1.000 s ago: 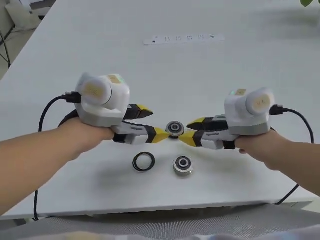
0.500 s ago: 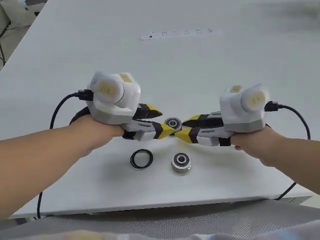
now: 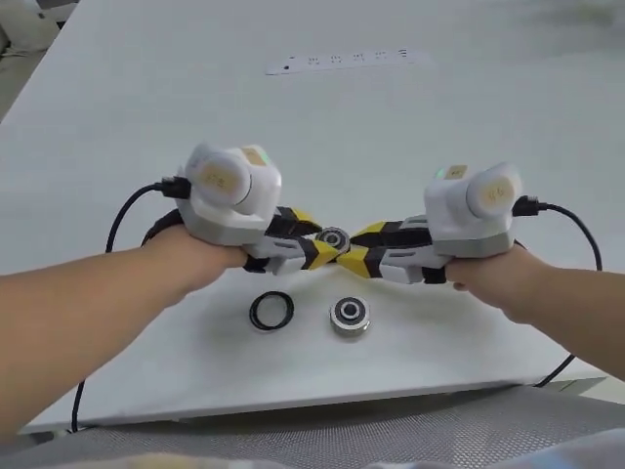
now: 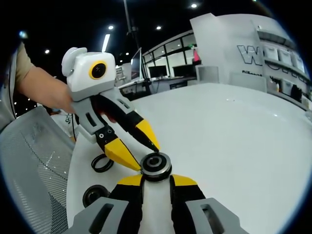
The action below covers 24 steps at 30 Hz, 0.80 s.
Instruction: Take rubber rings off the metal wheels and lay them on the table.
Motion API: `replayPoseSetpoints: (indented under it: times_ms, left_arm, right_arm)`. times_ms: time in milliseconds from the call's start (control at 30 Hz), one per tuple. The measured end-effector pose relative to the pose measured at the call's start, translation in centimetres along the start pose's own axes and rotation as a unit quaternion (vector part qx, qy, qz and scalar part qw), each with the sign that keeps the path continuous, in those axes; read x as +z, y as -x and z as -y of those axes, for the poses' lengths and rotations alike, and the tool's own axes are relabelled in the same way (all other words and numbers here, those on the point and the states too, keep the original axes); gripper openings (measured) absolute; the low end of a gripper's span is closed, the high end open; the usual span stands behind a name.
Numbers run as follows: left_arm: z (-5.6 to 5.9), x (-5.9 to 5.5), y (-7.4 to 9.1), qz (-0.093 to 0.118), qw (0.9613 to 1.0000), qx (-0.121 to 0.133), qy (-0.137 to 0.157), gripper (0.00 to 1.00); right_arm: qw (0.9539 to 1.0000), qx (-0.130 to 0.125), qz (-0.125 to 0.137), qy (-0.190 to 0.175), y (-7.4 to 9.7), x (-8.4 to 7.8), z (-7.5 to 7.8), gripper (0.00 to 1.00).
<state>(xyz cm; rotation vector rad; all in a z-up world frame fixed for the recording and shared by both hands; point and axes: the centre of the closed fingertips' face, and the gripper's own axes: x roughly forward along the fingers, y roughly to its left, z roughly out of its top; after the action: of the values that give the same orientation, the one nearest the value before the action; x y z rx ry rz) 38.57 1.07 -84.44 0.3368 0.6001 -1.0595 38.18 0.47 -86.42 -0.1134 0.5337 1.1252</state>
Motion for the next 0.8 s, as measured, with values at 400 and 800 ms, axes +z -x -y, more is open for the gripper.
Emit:
replayPoseSetpoints:
  times_ms: [400, 800]
  left_arm:
    - [-0.21, 0.15, -0.54, 0.004, 0.9999, 0.013, 0.008, 0.14]
    - [-0.19, 0.16, -0.56, 0.006, 0.9998, 0.017, -0.002, 0.14]
  right_arm:
    - [1.0000, -0.002, 0.000, 0.004, -0.04, -0.09, -0.16, 0.16]
    - [1.0000, -0.008, -0.002, 0.003, 0.18, 0.05, -0.67, 0.13]
